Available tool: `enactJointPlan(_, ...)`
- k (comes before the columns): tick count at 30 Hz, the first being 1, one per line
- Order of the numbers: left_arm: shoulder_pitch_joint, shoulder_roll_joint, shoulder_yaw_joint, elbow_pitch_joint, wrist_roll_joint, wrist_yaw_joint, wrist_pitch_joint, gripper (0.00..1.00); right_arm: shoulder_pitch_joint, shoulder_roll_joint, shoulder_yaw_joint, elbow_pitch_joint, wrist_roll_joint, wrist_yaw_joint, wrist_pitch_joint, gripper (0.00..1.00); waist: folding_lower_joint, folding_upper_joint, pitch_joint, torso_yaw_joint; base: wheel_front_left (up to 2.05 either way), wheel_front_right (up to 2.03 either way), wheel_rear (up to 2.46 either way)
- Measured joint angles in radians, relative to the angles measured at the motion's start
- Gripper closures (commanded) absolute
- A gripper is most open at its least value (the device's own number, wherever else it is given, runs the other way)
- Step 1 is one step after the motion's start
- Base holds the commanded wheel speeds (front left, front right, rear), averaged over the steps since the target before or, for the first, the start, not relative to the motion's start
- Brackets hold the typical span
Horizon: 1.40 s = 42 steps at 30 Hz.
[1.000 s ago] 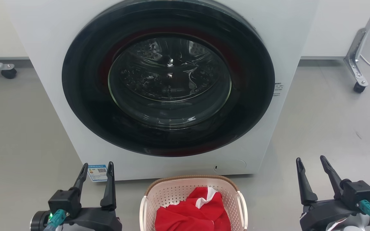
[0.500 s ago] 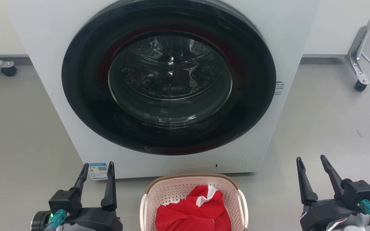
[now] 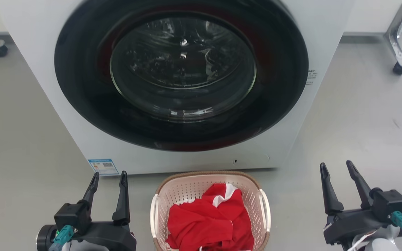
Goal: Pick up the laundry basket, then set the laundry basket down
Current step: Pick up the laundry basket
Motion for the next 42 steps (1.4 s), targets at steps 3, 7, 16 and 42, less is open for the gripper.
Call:
enactJointPlan(3, -0.008, -0.001, 0.000, -0.005, 0.000, 0.000, 0.000, 0.00, -0.028, 0.002, -0.001, -0.002, -0.003, 0.000, 0.000, 0.00, 0.0000, 0.0000, 0.035, -0.001, 0.00, 0.00, 0.00)
enactJointPlan(7, -0.041, -0.001, 0.002, -0.010, 0.000, 0.000, 0.000, 0.00, -0.055, 0.005, -0.002, -0.005, -0.004, 0.000, 0.000, 0.00, 0.0001, 0.0000, 0.087, -0.002, 0.00, 0.00, 0.00)
enactJointPlan(16, -0.113, -0.003, 0.011, -0.016, 0.000, 0.000, 0.001, 0.00, -0.123, 0.007, -0.007, -0.003, -0.006, 0.000, 0.000, 0.00, 0.0002, 0.0000, 0.213, -0.005, 0.00, 0.00, 0.00)
enactJointPlan(42, -0.430, -0.036, 0.021, 0.069, -0.046, -0.040, 0.043, 0.00, -0.417, 0.022, -0.016, 0.083, -0.014, 0.019, -0.004, 0.00, 0.0002, 0.0003, 0.608, -0.001, 0.00, 0.00, 0.00)
